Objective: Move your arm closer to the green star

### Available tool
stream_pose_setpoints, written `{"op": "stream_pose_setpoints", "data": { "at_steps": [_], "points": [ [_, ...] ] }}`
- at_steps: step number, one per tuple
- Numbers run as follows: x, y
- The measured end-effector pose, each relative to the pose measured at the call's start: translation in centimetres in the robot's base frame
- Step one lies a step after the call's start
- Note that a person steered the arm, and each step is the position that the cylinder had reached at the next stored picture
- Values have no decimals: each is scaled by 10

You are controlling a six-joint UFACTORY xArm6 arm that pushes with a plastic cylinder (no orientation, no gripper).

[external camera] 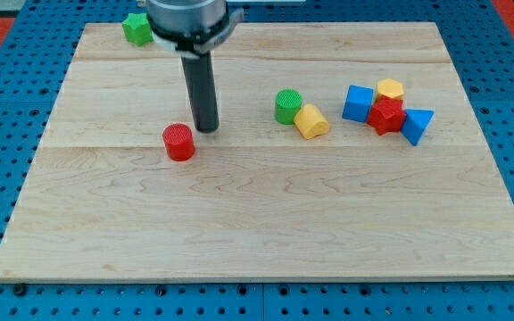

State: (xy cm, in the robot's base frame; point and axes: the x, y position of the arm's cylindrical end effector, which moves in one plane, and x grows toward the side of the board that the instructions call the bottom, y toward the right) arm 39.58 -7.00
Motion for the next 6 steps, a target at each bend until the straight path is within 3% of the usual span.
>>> {"op": "stream_pose_setpoints", "data": {
  "at_steps": [1,3,4,5,6],
  "points": [
    [-22,-15],
    [-85,-179],
    [-155,-209],
    [-204,-176],
    [-204,-120]
  ]
}}
